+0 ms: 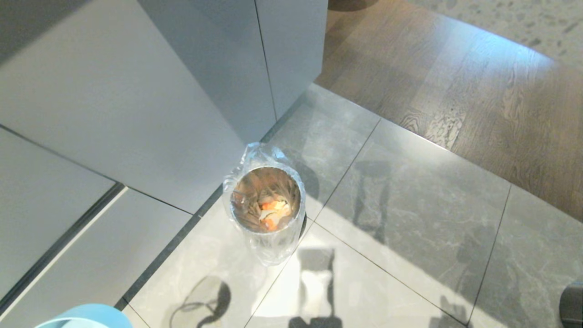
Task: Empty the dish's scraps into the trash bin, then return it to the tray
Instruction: Put the bowl back to the table
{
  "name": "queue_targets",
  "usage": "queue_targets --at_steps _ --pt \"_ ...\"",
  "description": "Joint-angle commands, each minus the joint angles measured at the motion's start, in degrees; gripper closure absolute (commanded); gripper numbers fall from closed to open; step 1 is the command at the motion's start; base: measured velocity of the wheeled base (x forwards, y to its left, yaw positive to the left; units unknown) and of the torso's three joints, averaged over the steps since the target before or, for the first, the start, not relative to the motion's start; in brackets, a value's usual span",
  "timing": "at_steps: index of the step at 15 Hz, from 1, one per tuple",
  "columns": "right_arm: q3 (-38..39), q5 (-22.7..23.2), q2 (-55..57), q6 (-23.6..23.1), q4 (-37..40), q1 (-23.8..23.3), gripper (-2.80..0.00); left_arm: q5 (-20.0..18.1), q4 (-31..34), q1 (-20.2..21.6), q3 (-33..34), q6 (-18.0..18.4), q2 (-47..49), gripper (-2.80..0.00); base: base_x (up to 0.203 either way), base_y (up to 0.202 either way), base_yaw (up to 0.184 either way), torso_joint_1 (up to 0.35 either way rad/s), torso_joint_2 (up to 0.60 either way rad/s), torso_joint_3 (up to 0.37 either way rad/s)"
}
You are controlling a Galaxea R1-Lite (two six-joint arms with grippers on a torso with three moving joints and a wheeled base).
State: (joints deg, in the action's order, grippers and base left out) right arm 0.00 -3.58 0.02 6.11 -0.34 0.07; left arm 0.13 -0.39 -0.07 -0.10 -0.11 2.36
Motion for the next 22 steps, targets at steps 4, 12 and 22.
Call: queue_targets --at_steps 4,12,22 --pt "0.0 0.0 0.0 0.0 -0.1 0.0 0.00 0.2 0.0 0.0 0.0 0.0 -2.4 0.00 0.000 0.000 0.000 0.000 0.00 0.000" --pt "0.0 0.0 0.0 0.0 -0.1 0.0 0.00 0.2 0.0 0.0 0.0 -0.2 -2.3 0.00 0.000 0.000 0.000 0.000 0.00 0.000" --pt "0.0 0.0 0.0 0.0 -0.1 0.0 0.00 0.2 0.0 0.0 0.0 -0.2 -2.3 0.00 0.000 0.000 0.000 0.000 0.00 0.000"
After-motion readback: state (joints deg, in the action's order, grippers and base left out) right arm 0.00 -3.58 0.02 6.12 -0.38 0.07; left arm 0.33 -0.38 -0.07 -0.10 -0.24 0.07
